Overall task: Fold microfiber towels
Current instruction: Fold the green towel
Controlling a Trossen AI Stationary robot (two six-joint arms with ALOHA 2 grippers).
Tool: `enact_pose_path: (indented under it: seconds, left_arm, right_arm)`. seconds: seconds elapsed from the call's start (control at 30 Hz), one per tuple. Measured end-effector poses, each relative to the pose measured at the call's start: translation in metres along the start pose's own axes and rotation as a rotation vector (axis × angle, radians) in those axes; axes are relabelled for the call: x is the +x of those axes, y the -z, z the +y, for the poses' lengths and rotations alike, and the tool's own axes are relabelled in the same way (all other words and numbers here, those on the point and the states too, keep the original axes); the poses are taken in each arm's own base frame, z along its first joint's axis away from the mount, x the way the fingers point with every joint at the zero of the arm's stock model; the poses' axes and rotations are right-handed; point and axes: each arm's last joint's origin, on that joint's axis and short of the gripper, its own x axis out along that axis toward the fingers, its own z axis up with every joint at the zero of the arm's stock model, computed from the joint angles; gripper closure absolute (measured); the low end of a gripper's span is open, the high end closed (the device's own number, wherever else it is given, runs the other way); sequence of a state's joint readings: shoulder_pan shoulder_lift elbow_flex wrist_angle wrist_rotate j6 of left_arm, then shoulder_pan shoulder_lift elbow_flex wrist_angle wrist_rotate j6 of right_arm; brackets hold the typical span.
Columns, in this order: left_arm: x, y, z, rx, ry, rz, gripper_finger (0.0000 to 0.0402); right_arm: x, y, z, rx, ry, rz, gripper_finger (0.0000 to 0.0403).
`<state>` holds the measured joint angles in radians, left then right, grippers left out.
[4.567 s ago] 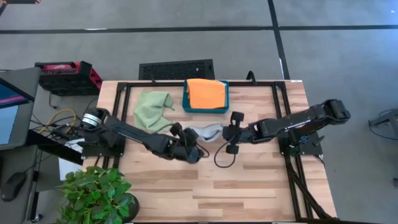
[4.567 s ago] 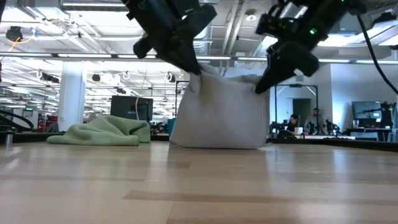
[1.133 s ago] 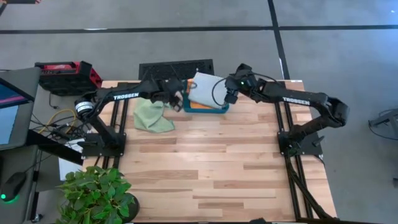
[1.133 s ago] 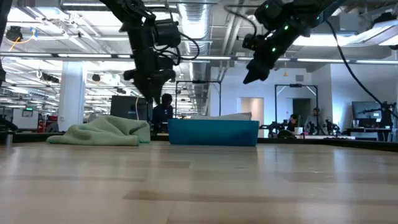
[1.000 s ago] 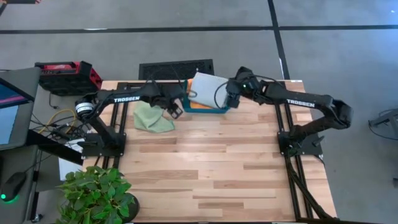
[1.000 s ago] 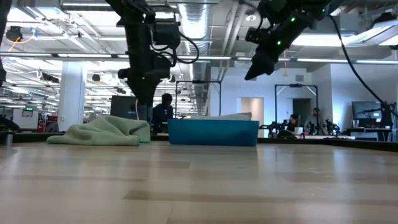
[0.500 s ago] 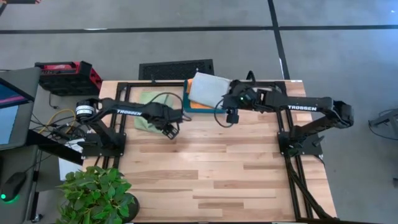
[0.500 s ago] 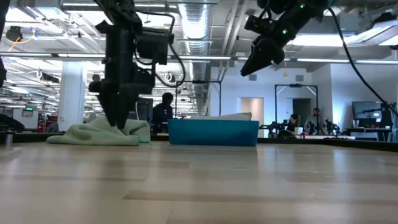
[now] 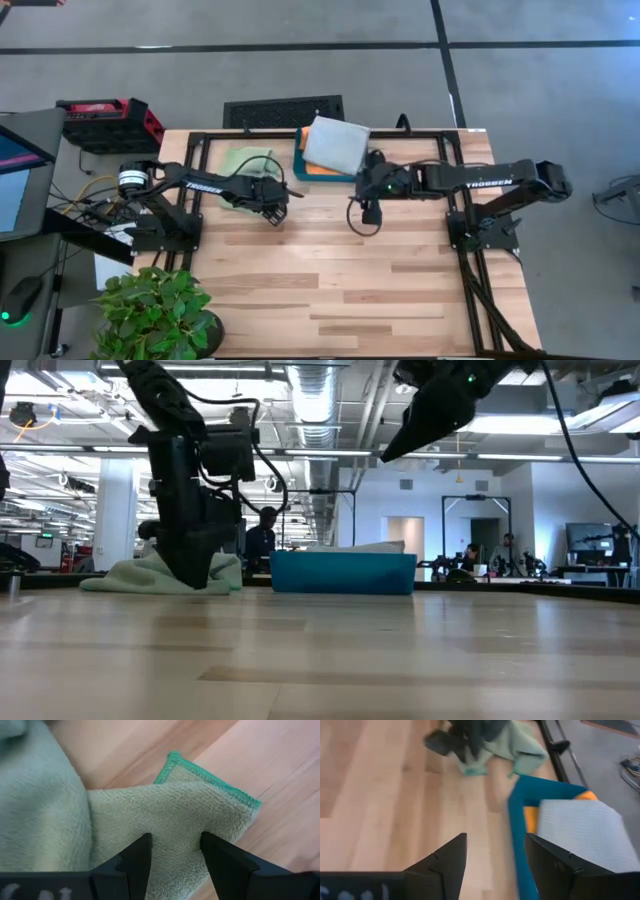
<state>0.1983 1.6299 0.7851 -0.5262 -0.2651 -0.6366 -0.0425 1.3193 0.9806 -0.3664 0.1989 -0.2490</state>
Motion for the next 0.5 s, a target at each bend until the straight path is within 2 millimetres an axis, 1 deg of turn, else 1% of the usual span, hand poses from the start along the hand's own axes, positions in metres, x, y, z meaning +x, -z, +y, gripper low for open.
enact_pose_path:
  seconds: [0.1,0.17,0.37,0.5]
  left_arm:
    - [0.001,0.004,-0.004,-0.027,0.026,-0.004,0.0231]
    - [0.000,0.006,-0.010,-0.012,0.051,-0.010,0.0231]
    - [-0.008,0.013,-0.038,0.105,0.234,-0.058,0.0239]
    - [-0.016,0.025,-0.059,0.196,0.319,-0.097,0.0246]
  right_arm:
    - [-0.003,-0.003,0.012,-0.023,-0.026,-0.013,0.0182]
    - [-0.004,-0.005,0.019,-0.040,-0.044,-0.021,0.0182]
    - [-0.008,-0.007,0.034,-0.078,-0.085,-0.032,0.0182]
    - [-0.010,-0.004,0.041,-0.103,-0.110,-0.004,0.0182]
